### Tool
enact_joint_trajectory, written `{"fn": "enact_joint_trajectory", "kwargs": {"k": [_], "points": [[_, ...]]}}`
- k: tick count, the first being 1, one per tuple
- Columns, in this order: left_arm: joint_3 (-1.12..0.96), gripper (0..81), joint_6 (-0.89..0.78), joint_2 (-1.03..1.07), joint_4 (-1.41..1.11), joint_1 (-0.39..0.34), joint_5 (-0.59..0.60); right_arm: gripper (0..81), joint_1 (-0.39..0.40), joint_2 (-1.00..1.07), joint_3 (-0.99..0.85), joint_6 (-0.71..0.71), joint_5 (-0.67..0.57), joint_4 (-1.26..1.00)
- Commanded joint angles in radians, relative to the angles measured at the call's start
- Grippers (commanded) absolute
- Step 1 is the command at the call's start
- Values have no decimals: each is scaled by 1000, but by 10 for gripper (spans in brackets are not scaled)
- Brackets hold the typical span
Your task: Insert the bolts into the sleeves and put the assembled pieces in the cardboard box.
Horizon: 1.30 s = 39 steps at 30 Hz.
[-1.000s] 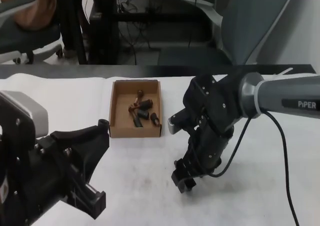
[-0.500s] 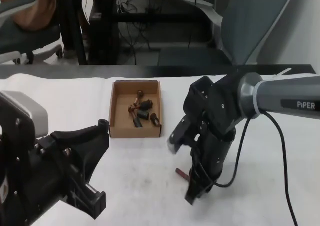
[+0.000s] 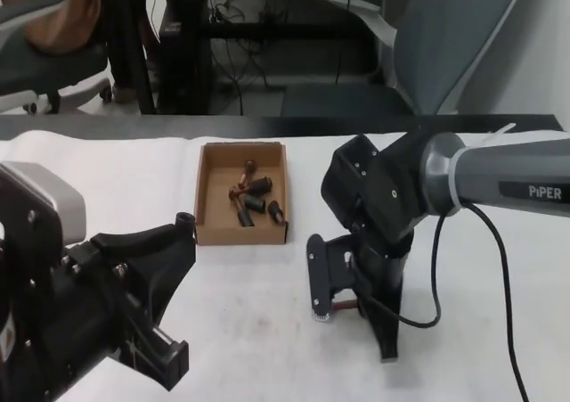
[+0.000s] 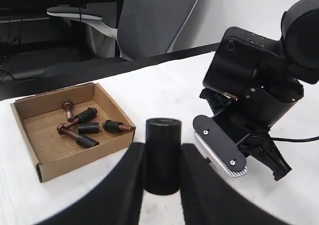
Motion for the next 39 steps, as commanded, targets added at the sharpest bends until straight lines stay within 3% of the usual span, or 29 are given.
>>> {"fn": "enact_joint_trajectory", "kwargs": {"k": [1, 4, 6, 7, 10, 11, 14, 17, 22, 25, 28, 31, 35, 39], "points": [[-3, 18, -5, -11, -21, -3, 9, 4, 40, -60, -3, 1, -186, -37], [-3, 18, -5, -11, -21, -3, 9, 15, 64, -71, -3, 47, -381, -28], [-3, 18, -5, -11, -21, -3, 9, 112, 74, -71, -3, 72, -410, -13], [-3, 18, -5, -11, -21, -3, 9, 207, 79, -71, -3, 84, -412, -10], [-3, 18, -4, -11, -23, -3, 9, 622, 81, -71, -3, 137, -387, -11], [-3, 18, -4, -11, -23, -3, 9, 700, 81, -71, -3, 152, -359, -18], [-3, 18, -4, -11, -23, -3, 9, 700, 81, -71, -3, 269, -214, -32], [-3, 18, -22, -11, -23, -3, 9, 700, 81, -74, -3, 523, -173, -14], [-3, 18, -99, -11, -23, -3, 9, 659, 107, -120, -5, 1341, -225, 12], [-5, 18, -140, -11, -23, -3, 9, 665, 136, -156, -5, 1700, -242, -56], [-5, 18, -162, -17, -20, -3, 9, 666, 175, -181, -5, 1965, -204, -161], [-5, 18, -176, -48, -19, -3, 9, 666, 213, -185, -5, 2195, -129, -192], [-5, 18, -177, -138, 9, -3, -8, 666, 254, -170, -5, 2413, -12, -62], [-5, 18, -159, -243, 139, -3, -88, 666, 265, -144, -5, 2546, -64, 102]]}}
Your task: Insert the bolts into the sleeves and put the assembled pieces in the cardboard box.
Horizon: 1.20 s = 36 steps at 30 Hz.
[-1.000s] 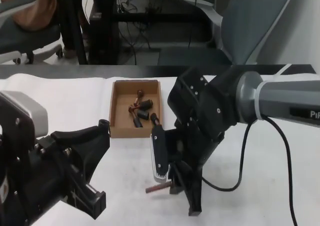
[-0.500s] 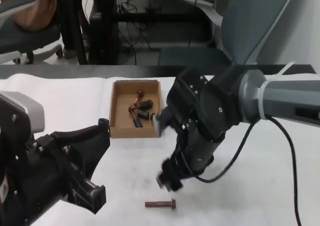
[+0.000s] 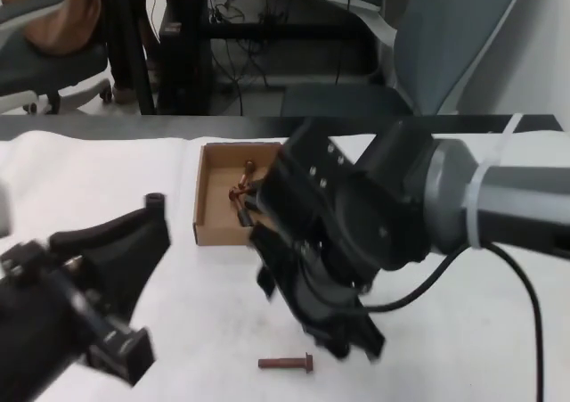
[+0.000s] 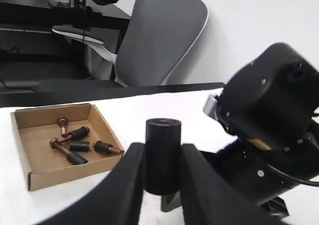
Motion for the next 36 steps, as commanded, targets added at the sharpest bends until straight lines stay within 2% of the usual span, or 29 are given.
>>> {"fn": "enact_joint_trajectory", "kwargs": {"k": [1, 5, 10, 14, 20, 29, 36], "points": [[-5, 18, 17, -79, 80, -3, -47, 666, 6, 20, -3, 122, -22, 96], [-5, 18, 44, -158, 98, -3, -43, 657, 6, 41, -3, 223, -27, 33], [-7, 18, 47, -212, 98, -3, -43, 545, 12, 94, -3, 329, -93, -25], [-30, 18, 66, -244, 117, -3, -43, 539, 18, 120, -3, 377, -92, -33], [-70, 18, 168, -255, 145, -3, -50, 539, 3, 126, -3, 377, -57, -14], [-86, 18, 203, -255, 159, -3, -50, 512, -16, 154, 2, 349, -8, 55], [-110, 18, 203, -257, 173, -3, -50, 512, -18, 207, 12, 364, -48, -116]]}}
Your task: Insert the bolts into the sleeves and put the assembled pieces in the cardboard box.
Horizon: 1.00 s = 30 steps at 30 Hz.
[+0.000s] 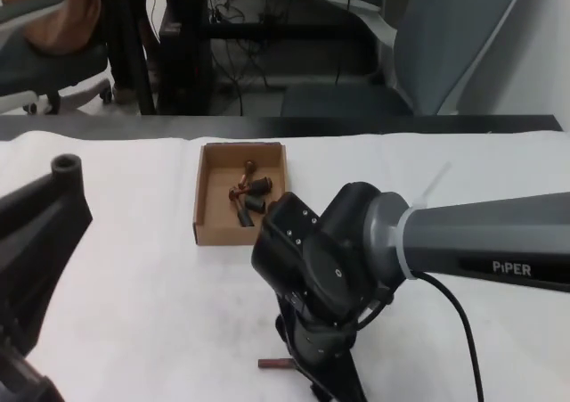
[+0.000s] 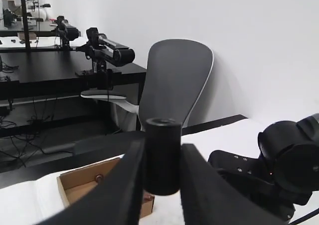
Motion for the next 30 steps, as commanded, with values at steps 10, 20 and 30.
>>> {"fn": "enact_joint_trajectory", "kwargs": {"k": [10, 20, 30], "points": [[-17, 18, 7, -9, -7, -3, -6, 6, -5, 26, 5, -68, 63, -68], [25, 18, 28, 32, 97, -3, 48, 6, -81, -163, 5, -885, 367, -296], [228, 18, 67, 325, -316, -3, 181, 6, -62, -382, 11, -1685, 175, -525]]}}
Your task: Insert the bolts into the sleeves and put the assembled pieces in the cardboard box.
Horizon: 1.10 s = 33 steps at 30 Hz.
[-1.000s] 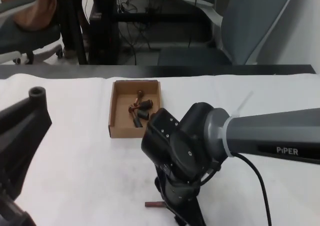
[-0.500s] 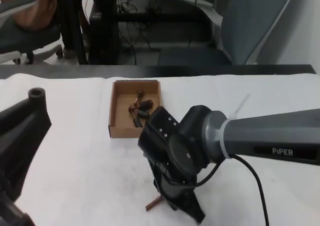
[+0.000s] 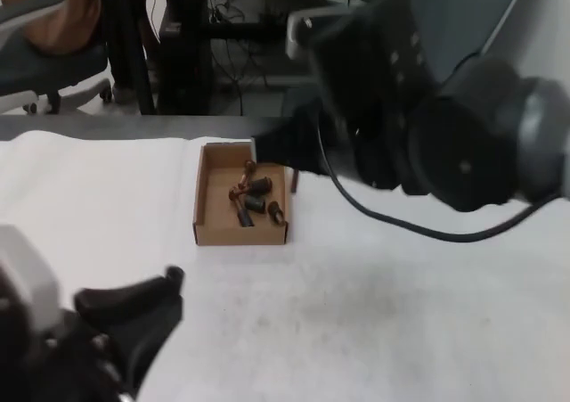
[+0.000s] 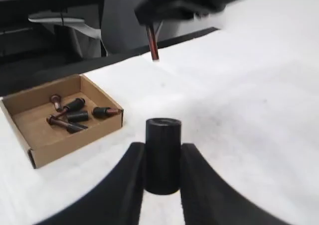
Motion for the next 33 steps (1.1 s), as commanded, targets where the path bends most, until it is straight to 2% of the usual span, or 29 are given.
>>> {"fn": "enact_joint_trajectory", "kwargs": {"k": [1, 3, 6, 12, 17, 26, 33], "points": [[40, 18, 7, 97, -179, -3, 23, 6, 29, -48, 5, -225, -100, -61], [52, 18, -22, 203, -285, -3, 23, 6, 44, -69, 34, -276, -158, -95], [51, 18, -63, 346, -410, -14, 20, 6, 68, -103, 91, -276, -239, -145], [50, 18, -73, 654, -732, -71, -54, 6, 101, -189, 243, -276, -239, -295], [50, 18, -188, 846, -962, -123, -134, 6, 100, -221, 320, -267, -239, -401], [50, 18, -316, 908, -1193, -176, -128, 6, 100, -221, 399, -269, -239, -527], [49, 18, -316, 908, -1203, -216, -135, 6, 100, -221, 426, -246, -239, -575]]}}
